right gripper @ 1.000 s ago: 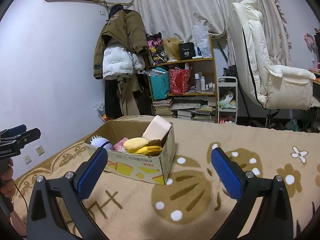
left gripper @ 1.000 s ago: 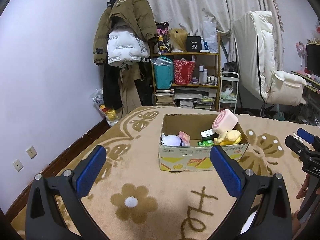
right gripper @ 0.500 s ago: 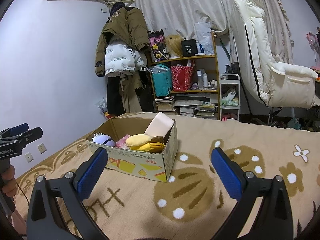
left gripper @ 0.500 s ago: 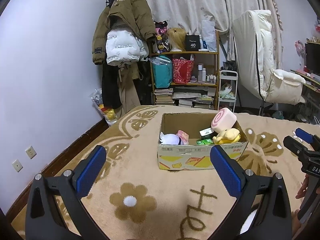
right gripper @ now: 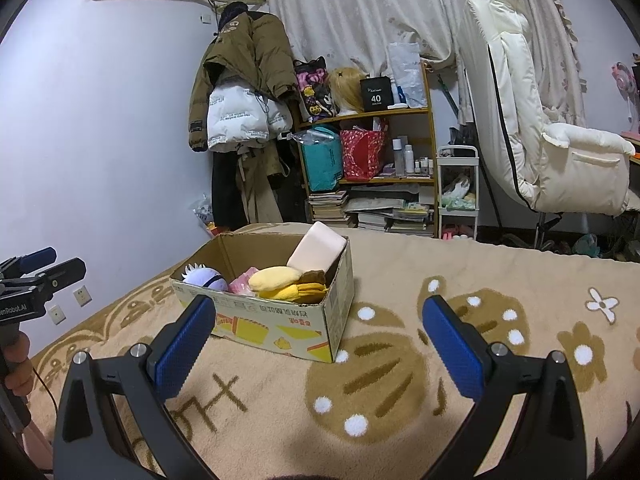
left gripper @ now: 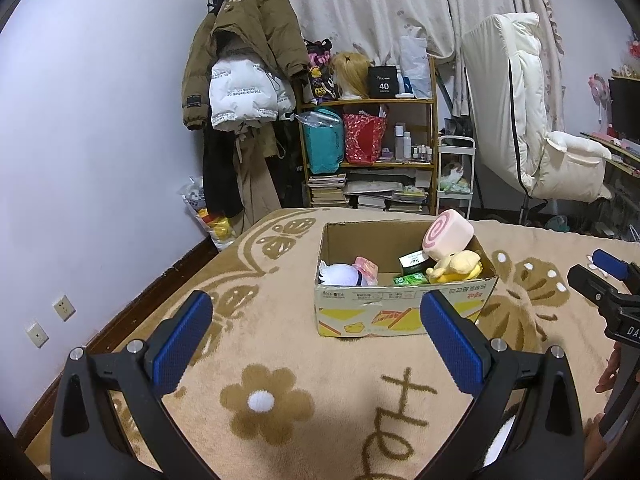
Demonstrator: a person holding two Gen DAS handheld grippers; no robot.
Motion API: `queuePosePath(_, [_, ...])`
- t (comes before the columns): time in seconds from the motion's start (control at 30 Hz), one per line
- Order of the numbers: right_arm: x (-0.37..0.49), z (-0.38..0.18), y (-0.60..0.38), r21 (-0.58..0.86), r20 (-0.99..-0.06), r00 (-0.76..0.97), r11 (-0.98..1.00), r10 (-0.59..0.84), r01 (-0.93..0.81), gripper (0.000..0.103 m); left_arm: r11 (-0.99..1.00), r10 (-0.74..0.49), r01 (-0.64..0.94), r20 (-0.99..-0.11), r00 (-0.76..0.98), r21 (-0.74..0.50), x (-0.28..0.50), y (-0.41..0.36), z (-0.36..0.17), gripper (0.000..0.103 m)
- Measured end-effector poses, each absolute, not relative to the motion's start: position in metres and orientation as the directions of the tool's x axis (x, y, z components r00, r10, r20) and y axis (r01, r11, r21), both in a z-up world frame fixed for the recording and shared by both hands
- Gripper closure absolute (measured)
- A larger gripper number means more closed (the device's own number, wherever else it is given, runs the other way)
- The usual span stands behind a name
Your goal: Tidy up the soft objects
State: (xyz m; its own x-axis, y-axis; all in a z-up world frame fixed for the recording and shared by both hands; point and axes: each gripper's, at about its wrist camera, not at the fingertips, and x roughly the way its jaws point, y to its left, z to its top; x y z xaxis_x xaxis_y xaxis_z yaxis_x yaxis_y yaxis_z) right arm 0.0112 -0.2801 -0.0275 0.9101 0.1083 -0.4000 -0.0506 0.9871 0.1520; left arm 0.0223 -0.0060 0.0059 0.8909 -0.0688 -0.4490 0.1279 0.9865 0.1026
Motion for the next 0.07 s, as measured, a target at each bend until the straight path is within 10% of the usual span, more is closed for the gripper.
queuePosePath(0.07, [0.0112,-0.0273,-0.2798,0.152,-0.399,0.911,0.987,0.106,-0.049,0.0,0.986,-0.07,0.131,-0.446,0.892,0.107,0.0217,-0.0071,0.0053,0.0])
